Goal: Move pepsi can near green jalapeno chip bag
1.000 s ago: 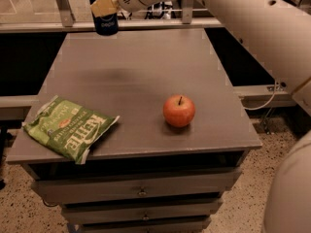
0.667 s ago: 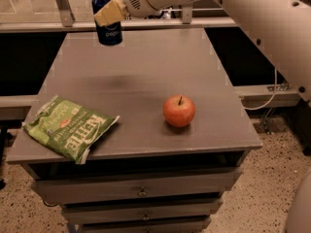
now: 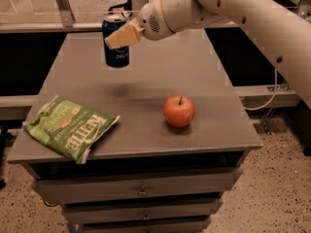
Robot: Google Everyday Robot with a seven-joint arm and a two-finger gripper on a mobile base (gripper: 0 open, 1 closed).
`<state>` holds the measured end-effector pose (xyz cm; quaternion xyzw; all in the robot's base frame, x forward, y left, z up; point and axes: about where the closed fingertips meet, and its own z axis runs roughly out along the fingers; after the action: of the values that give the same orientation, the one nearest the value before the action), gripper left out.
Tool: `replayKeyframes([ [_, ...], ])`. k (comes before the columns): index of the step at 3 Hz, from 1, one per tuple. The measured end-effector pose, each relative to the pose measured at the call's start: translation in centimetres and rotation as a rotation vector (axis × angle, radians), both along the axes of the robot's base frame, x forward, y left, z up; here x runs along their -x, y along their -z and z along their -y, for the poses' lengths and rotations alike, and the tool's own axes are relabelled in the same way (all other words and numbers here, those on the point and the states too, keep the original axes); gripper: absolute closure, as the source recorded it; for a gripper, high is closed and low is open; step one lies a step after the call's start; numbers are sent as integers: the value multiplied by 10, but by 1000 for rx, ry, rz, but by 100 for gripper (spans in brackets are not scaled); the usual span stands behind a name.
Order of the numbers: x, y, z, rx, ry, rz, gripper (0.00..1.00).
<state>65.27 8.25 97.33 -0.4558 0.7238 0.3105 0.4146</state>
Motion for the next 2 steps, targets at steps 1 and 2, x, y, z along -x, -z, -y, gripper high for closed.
replayKeyframes([
  [1, 16, 19, 1, -39, -76, 6, 100],
  [2, 18, 18, -1, -37, -85, 18, 100],
])
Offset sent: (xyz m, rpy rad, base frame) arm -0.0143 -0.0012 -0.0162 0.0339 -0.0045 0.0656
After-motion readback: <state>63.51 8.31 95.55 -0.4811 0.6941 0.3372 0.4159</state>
